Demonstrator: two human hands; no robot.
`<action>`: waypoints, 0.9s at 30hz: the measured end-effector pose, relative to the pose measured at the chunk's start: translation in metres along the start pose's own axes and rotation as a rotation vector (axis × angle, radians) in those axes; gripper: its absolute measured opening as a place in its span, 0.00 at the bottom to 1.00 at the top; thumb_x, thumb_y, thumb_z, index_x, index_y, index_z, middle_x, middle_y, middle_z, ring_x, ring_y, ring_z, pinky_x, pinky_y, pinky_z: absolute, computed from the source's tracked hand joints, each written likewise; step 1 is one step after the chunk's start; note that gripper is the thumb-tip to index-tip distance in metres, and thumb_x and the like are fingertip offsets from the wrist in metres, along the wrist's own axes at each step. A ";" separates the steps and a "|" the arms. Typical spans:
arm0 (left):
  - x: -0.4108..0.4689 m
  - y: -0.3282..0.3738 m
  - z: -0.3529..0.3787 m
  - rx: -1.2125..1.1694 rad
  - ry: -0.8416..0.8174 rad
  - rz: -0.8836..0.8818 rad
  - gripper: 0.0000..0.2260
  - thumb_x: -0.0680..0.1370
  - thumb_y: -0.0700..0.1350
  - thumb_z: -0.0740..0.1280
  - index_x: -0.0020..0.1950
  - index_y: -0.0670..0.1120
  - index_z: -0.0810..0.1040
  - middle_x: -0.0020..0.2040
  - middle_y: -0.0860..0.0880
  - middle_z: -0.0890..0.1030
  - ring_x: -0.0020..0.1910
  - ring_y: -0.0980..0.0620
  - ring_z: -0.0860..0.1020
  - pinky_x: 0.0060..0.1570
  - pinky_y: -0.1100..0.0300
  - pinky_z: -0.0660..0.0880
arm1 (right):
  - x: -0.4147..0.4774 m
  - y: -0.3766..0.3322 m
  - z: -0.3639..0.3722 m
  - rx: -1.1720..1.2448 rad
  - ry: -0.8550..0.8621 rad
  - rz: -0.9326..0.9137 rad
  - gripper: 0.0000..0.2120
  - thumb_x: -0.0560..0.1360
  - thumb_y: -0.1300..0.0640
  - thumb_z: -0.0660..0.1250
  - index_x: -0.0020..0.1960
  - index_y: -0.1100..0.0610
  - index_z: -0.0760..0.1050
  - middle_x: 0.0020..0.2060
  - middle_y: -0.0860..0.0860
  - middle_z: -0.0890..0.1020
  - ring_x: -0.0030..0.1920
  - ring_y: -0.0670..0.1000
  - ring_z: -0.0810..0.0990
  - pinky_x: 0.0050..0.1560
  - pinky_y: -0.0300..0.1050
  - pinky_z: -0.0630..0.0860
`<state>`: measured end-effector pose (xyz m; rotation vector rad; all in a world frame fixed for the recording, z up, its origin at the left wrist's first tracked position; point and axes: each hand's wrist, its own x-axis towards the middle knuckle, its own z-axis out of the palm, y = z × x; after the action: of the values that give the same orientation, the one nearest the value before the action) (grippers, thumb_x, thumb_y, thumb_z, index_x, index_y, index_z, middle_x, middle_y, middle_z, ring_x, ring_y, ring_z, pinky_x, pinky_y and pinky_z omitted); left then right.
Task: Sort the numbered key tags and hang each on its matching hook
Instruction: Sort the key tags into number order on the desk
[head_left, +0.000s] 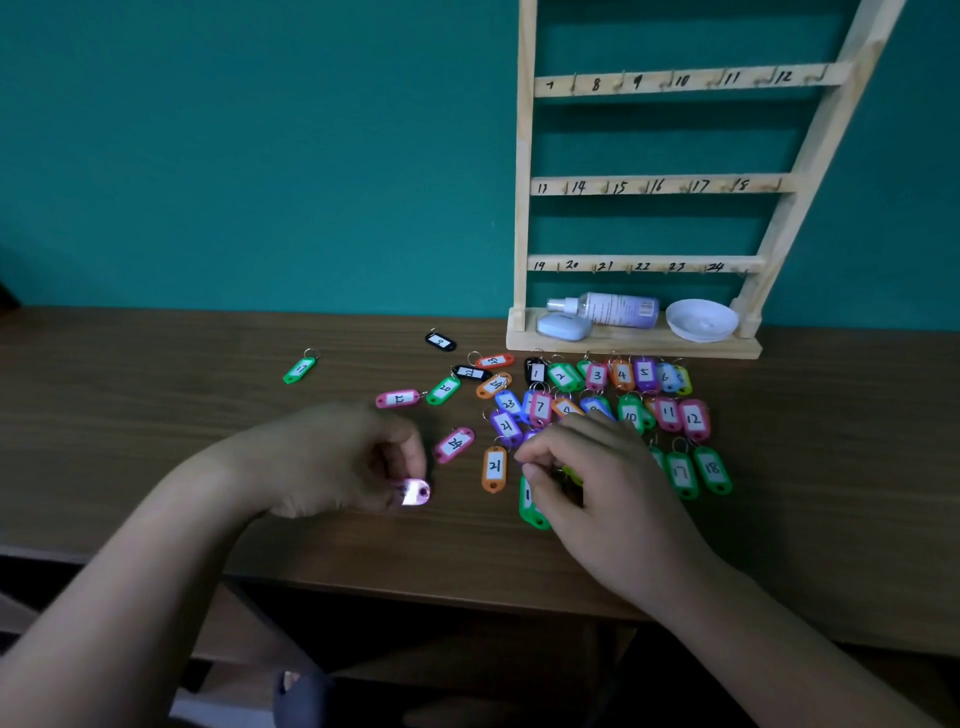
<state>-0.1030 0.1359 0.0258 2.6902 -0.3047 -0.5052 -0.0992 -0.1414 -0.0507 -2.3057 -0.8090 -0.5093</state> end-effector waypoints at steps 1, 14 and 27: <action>0.002 -0.002 0.002 -0.019 0.017 0.024 0.14 0.80 0.38 0.73 0.62 0.52 0.85 0.58 0.53 0.85 0.58 0.54 0.82 0.58 0.64 0.76 | 0.000 0.000 0.000 0.001 0.002 -0.002 0.05 0.79 0.58 0.74 0.50 0.49 0.82 0.43 0.39 0.78 0.50 0.43 0.77 0.56 0.48 0.73; 0.020 -0.024 0.009 -0.106 0.118 0.138 0.11 0.73 0.55 0.81 0.52 0.63 0.83 0.49 0.62 0.83 0.48 0.59 0.81 0.51 0.59 0.77 | 0.000 -0.001 -0.001 -0.002 -0.001 0.002 0.04 0.79 0.58 0.74 0.49 0.50 0.82 0.43 0.41 0.79 0.50 0.45 0.78 0.57 0.49 0.72; 0.030 -0.014 0.020 -0.046 0.147 0.219 0.14 0.76 0.44 0.78 0.50 0.64 0.84 0.50 0.65 0.81 0.51 0.62 0.79 0.48 0.73 0.70 | 0.000 -0.002 -0.001 -0.006 -0.009 0.023 0.04 0.79 0.58 0.74 0.49 0.50 0.82 0.44 0.41 0.79 0.50 0.45 0.78 0.57 0.50 0.73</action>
<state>-0.0816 0.1340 -0.0058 2.5908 -0.5302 -0.2452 -0.1003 -0.1408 -0.0487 -2.3216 -0.7856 -0.4926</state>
